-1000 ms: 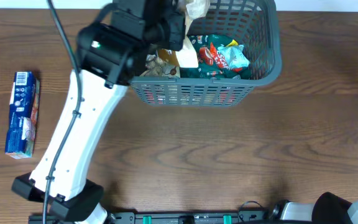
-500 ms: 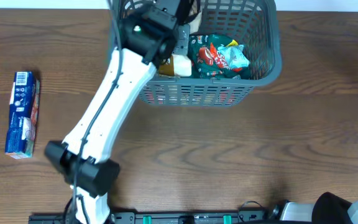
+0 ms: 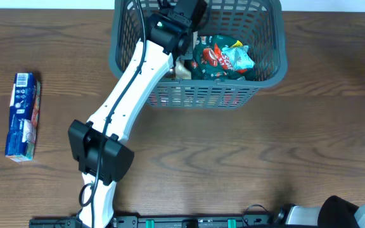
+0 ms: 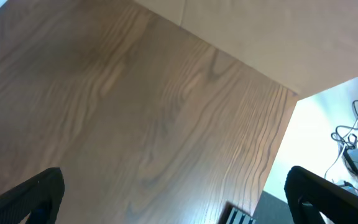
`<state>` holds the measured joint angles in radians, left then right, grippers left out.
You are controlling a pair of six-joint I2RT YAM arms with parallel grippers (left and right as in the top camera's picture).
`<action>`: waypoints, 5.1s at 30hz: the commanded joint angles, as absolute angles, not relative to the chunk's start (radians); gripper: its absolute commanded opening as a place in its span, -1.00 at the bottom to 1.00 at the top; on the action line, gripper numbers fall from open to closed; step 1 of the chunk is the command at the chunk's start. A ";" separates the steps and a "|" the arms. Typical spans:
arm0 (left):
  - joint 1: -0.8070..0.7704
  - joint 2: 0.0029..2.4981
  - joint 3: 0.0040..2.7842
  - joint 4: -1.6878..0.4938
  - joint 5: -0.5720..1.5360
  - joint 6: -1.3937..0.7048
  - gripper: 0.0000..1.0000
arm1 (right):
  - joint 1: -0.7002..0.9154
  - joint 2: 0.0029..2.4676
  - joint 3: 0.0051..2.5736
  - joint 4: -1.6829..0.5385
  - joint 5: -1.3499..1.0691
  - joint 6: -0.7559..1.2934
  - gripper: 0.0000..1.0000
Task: Pack container
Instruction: 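Lower the mushroom pouch into the basket and open the left gripper, then move the left gripper to the blue-and-white packet at the left edge, then lower the left gripper and close it on the blue packet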
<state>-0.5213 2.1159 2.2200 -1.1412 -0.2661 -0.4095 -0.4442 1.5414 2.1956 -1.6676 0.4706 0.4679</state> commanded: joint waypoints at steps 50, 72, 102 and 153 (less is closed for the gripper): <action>0.252 1.745 2.188 -1.484 -0.309 -0.153 0.97 | -0.451 1.531 2.196 -1.668 0.481 0.485 0.98; 0.427 1.745 1.478 -1.060 -0.297 0.256 0.97 | -0.451 1.531 2.196 -1.668 0.481 0.485 0.98; 0.694 1.892 1.419 -0.778 0.121 0.519 0.97 | -0.451 1.531 2.196 -1.668 0.481 0.485 0.99; 0.682 1.838 1.461 -0.746 0.334 0.263 -0.89 | -0.451 1.531 2.196 -1.669 0.481 0.485 0.98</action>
